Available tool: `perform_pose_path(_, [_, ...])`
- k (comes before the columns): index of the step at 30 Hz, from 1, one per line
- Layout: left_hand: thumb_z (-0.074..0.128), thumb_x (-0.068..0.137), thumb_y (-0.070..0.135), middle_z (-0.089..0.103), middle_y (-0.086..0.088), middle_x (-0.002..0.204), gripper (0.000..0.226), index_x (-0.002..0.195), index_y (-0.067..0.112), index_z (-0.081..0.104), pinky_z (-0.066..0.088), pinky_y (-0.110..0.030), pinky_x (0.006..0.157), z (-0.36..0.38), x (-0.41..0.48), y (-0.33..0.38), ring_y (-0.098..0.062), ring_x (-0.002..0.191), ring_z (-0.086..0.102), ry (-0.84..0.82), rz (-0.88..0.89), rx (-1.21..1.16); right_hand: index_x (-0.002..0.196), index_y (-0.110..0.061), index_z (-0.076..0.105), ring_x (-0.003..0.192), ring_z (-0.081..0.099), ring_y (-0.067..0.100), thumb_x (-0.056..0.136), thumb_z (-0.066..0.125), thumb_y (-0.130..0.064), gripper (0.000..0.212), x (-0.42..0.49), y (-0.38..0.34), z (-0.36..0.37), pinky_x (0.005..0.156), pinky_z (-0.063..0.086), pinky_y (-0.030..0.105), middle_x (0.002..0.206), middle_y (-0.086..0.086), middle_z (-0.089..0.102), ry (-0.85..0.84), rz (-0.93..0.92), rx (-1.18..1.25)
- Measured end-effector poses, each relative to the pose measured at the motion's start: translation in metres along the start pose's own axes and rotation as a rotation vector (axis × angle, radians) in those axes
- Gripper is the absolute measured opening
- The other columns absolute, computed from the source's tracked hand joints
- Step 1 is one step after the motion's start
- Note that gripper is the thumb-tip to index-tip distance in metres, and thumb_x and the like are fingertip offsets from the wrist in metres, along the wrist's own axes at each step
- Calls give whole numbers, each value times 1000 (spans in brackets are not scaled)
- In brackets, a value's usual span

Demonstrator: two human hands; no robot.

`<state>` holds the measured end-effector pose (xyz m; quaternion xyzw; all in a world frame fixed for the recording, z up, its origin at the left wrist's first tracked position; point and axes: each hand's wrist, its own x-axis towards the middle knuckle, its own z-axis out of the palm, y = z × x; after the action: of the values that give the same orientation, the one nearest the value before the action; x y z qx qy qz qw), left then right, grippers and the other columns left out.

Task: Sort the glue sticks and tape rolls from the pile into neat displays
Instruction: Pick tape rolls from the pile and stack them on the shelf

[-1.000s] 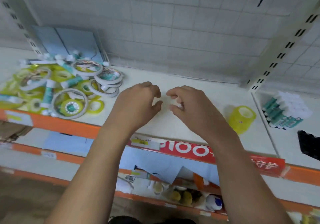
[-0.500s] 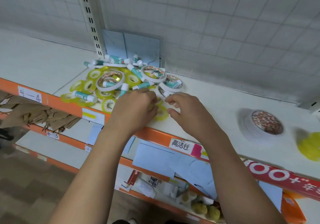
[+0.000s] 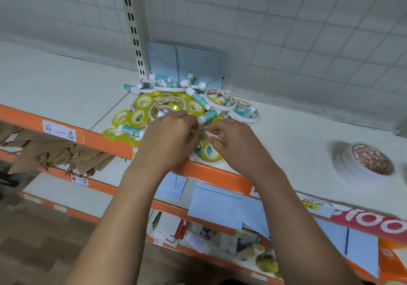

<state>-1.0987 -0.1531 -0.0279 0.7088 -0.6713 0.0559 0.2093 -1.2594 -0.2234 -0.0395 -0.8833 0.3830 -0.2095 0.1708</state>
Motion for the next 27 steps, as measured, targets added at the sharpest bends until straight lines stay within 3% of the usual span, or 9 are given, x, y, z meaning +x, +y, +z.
perform_pose_path(2, [59,90,30,62,0,101,21,102,16,68,49,-36,68,-1,1,-8,-25,96,58,49,-5,-16,115,-22,66,95,54,5,93,61,-23,23,6,-4,2,78,41,20,109,-7,64,2,-7,4])
perform_pose_path(5, [63,88,30,58,-4,111,29,112,14,64,47,-34,75,2,7,-21,-26,104,54,112,-33,-34,114,-20,67,99,58,11,93,60,-22,23,15,-10,3,85,46,26,109,-5,65,9,-28,23])
perform_pose_path(8, [60,90,42,50,-9,132,49,131,17,54,45,-43,94,10,17,-34,-31,120,46,51,-93,-17,114,-22,66,99,59,13,93,60,-25,22,25,-15,4,87,49,34,108,-4,66,21,-32,16])
perform_pose_path(11, [53,91,55,40,-13,147,62,142,22,43,36,-46,106,18,25,-48,-36,133,36,-23,-181,-11,113,-24,66,94,58,10,92,59,-28,22,35,-16,8,83,49,31,106,-6,65,35,-25,16])
perform_pose_path(15, [47,90,62,48,-11,140,61,140,28,45,42,-47,99,25,30,-60,-35,127,43,-110,-202,0,111,-24,67,91,57,8,92,59,-32,22,42,-16,14,78,46,26,103,-8,63,50,-12,23])
perform_pose_path(22, [55,81,69,56,-5,129,64,132,30,52,46,-49,95,19,40,-69,-30,119,52,-141,-203,-117,111,-22,68,95,56,11,93,59,-33,23,54,-16,16,82,50,33,102,-7,64,44,-2,18])
perform_pose_path(27, [63,71,69,57,-8,124,69,125,28,56,47,-45,93,11,48,-65,-29,118,50,-9,-213,-136,102,-19,70,102,53,17,92,59,-25,16,64,-8,12,91,42,29,104,-1,61,163,13,-8])
